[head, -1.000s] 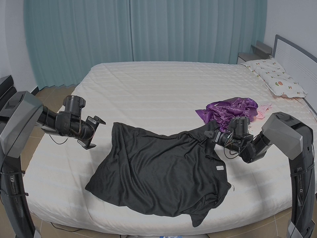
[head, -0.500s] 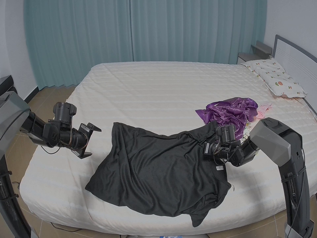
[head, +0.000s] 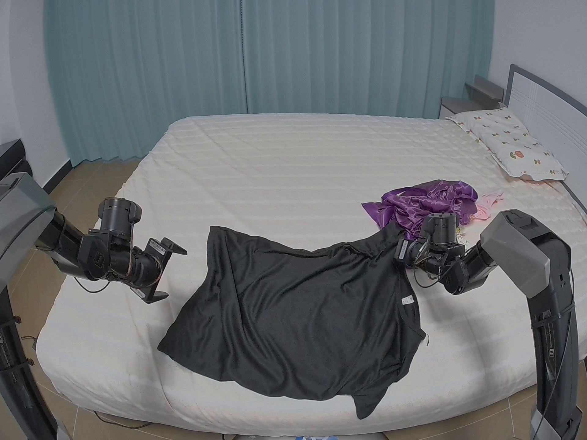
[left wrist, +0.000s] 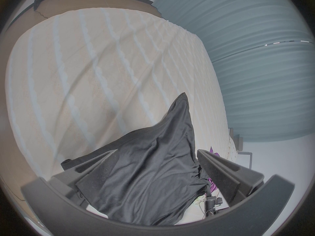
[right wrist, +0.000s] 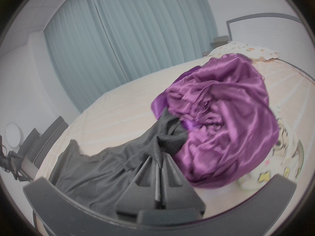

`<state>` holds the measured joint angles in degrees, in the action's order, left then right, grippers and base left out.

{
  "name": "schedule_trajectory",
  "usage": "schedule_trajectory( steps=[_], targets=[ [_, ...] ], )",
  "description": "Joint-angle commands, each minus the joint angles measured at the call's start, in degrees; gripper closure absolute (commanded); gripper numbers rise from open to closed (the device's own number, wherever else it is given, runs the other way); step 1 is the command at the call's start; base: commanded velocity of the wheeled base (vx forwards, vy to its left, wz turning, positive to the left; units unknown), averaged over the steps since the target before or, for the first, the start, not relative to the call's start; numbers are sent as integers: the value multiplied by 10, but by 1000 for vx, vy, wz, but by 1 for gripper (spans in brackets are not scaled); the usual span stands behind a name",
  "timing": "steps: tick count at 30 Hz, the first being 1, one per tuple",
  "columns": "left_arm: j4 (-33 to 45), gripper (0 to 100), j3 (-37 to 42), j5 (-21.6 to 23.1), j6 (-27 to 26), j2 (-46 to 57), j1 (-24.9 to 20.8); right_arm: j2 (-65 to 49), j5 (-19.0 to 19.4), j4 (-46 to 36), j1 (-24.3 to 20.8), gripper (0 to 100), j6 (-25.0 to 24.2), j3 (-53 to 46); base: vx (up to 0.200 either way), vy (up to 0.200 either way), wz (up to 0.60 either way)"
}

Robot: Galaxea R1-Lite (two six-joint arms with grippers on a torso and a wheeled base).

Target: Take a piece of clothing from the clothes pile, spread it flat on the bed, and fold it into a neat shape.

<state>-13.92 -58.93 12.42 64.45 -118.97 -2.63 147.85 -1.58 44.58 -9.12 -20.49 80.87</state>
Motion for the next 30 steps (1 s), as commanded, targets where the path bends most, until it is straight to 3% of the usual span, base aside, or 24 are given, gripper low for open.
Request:
schedule_trajectory(
  steps=[1,2,3,6,10,15,21,24,30],
  targets=[
    [1,0,16,-1,-22,1,3,22,3,21,16,100,-1,2,0,0,0],
    [1,0,22,-1,-31,2,3,24,3,22,16,100,-1,1,0,0,0],
    [2,0,30,-2,-42,4,3,25,4,24,16,0,-2,-5,0,0,0],
    [2,0,43,-2,-55,9,4,17,11,32,16,0,-10,-17,0,0,0],
    [4,0,84,-4,-103,27,5,-66,56,38,18,0,-37,-94,0,0,0],
    [-1,0,134,-5,-149,42,4,-121,62,34,31,0,-36,-171,0,0,0],
    [-1,0,147,-6,-153,37,3,-157,79,41,48,0,-36,-245,0,0,0],
    [-2,0,159,-21,-154,31,2,-186,98,55,46,0,-39,-317,0,0,0],
    [-7,0,171,-67,-184,-7,-4,-198,99,103,29,0,-43,-420,0,0,0]
  ],
)
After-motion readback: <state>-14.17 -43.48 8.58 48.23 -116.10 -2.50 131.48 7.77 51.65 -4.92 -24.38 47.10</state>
